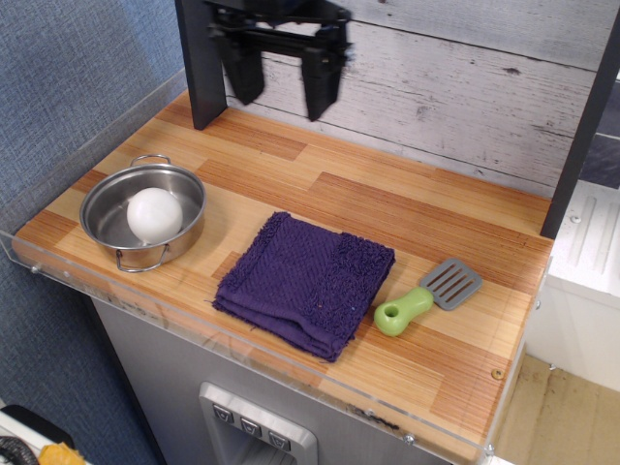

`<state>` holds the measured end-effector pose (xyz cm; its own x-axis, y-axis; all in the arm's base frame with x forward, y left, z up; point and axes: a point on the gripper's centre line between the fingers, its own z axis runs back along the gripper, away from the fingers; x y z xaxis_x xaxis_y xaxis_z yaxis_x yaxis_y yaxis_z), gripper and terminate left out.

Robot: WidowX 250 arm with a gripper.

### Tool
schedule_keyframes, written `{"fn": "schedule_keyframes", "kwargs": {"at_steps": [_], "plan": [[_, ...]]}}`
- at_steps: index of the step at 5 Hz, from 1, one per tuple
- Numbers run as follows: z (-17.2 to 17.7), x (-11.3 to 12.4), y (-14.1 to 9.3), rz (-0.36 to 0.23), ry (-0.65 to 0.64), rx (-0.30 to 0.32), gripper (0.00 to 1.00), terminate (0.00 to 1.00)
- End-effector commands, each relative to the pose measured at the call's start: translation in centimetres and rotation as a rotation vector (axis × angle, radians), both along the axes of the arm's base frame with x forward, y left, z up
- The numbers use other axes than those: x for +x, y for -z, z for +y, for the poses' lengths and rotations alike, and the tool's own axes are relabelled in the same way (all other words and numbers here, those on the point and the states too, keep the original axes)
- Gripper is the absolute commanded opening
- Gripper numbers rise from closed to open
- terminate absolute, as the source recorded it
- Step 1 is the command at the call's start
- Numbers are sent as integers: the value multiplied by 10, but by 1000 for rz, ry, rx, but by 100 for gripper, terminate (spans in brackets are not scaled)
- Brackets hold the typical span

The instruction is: Take the egg and put it on the purple towel

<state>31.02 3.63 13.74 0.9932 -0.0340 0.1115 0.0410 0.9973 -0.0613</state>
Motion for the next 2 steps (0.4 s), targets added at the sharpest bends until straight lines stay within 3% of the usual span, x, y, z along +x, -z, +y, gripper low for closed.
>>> {"fn": "schedule_keyframes", "kwargs": {"at_steps": [1,2], "plan": [[26,-17,-17,-76,-15,38,100,0],[41,-12,-10,-85,-2,66,100,0]]}}
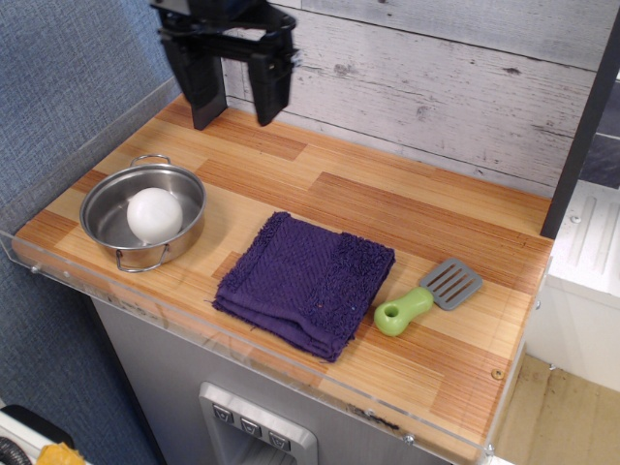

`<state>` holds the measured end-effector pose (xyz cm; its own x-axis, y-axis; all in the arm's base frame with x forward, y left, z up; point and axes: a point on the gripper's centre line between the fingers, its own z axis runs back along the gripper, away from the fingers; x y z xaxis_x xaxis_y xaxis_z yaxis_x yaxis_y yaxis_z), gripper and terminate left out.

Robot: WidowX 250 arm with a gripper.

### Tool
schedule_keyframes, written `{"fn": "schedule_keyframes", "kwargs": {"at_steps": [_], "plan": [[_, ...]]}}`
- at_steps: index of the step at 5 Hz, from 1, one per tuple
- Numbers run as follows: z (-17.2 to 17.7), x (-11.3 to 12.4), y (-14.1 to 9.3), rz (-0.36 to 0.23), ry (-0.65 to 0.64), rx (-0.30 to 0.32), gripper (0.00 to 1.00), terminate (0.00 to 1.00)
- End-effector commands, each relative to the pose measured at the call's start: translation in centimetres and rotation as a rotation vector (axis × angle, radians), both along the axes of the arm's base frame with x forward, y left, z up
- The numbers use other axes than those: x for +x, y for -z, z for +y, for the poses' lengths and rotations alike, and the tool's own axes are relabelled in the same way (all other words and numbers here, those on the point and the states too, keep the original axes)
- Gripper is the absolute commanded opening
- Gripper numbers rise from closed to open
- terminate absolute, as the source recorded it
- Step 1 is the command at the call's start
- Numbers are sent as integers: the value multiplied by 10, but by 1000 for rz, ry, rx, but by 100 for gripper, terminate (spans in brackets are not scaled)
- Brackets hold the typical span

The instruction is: Take the egg and put it on the purple towel

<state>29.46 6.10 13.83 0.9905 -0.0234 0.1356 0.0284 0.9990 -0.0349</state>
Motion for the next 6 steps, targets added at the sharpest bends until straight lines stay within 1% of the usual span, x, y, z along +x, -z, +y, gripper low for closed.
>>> {"fn": "schedule_keyframes", "kwargs": {"at_steps": [1,2,3,4,5,6], "plan": [[30,15,6,-72,8,45,100,0],[38,26,33,-40,7,55,100,0],[38,29,49,-17,23,53,100,0],[33,18,46,-22,39,43,100,0],[33,0,34,-50,38,21,100,0],[38,-16,29,-66,29,-17,100,0]]}}
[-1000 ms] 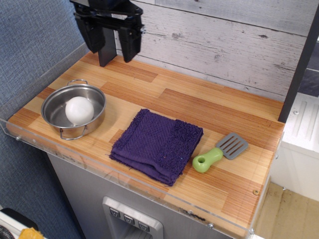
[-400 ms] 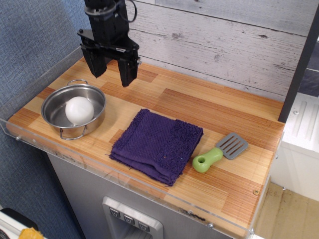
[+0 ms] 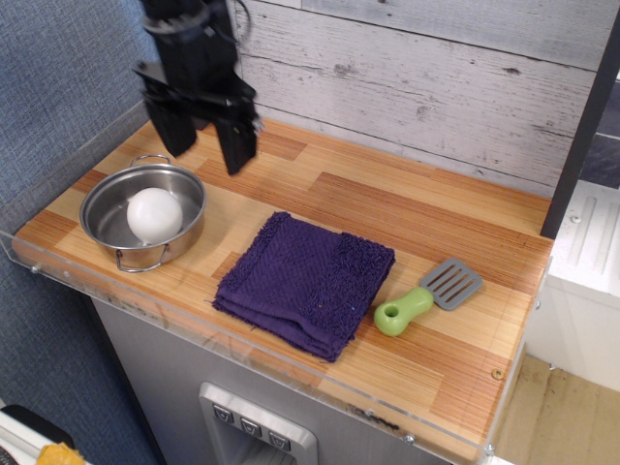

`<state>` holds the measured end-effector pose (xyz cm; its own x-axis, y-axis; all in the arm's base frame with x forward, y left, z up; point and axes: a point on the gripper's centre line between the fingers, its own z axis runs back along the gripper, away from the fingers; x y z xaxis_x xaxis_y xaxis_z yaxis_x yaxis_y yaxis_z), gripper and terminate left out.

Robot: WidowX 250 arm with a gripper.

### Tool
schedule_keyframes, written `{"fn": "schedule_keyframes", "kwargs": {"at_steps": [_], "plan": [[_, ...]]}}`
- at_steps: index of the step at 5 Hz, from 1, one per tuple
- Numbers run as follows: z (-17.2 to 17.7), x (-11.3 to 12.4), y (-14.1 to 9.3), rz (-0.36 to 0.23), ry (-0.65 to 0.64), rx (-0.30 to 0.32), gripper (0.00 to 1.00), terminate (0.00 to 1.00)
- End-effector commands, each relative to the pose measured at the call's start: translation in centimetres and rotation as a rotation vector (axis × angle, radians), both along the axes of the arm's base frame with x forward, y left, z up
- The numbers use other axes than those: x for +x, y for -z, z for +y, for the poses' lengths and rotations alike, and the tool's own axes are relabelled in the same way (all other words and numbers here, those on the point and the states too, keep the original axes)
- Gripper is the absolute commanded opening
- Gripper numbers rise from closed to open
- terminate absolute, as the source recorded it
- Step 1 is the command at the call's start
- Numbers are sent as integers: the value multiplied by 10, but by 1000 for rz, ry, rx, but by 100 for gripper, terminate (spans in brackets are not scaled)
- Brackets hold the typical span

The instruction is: Take the egg and put it on the purple towel

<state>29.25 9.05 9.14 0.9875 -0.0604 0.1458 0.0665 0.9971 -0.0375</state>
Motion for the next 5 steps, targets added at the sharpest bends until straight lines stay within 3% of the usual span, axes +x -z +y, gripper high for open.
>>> {"fn": "schedule_keyframes", "kwargs": {"at_steps": [1,3,5], "plan": [[21,-26,-19,-59,-22,-26,100,0],[40,-41,2,-6,-18,15,100,0],[38,-23,37,55,-12,46,100,0]]}}
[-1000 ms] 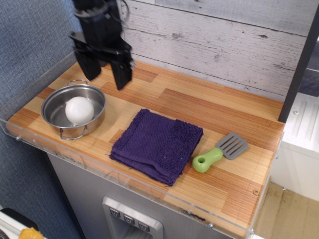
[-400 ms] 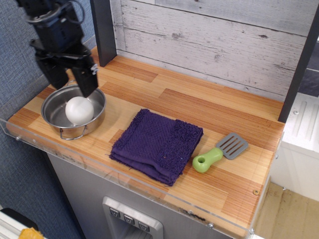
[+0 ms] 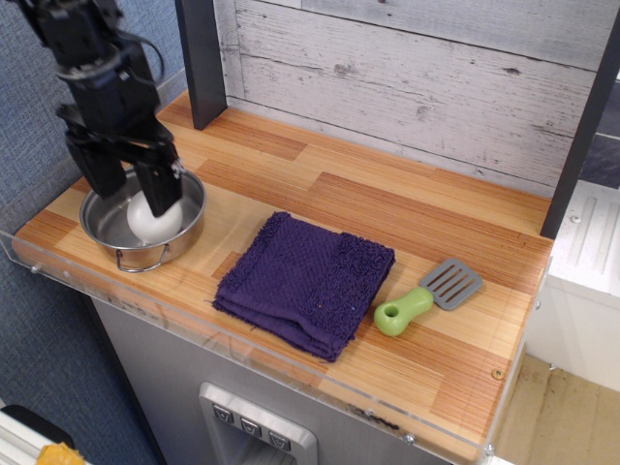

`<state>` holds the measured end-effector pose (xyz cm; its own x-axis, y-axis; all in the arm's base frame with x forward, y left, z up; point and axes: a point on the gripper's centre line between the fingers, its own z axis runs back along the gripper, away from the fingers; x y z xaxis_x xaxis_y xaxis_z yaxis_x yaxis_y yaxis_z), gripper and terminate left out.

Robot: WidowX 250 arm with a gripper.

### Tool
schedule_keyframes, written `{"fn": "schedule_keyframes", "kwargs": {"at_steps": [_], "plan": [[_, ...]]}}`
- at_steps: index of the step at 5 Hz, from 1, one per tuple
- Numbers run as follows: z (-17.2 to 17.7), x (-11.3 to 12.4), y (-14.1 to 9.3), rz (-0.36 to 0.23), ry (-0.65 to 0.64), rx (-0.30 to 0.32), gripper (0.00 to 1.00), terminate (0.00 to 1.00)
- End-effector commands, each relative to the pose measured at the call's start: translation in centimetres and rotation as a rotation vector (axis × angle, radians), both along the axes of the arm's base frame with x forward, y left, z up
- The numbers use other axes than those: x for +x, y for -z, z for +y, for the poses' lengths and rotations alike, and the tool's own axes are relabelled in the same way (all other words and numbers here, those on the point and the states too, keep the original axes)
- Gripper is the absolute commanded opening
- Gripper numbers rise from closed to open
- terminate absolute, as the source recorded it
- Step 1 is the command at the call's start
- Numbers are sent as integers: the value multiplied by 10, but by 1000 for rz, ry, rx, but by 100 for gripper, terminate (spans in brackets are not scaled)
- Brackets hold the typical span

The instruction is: Take the egg and put it on the purple towel

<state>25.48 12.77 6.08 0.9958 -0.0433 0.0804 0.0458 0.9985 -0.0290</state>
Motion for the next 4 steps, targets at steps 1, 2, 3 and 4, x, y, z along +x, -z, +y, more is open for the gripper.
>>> {"fn": "schedule_keyframes", "kwargs": {"at_steps": [1,2,3,4], "plan": [[-1,26,28,28,4,39,100,0],[0,39,41,48,-1,40,100,0],[0,44,49,67,-2,55,100,0],[0,43,36,37,-15,43,0,0]]}}
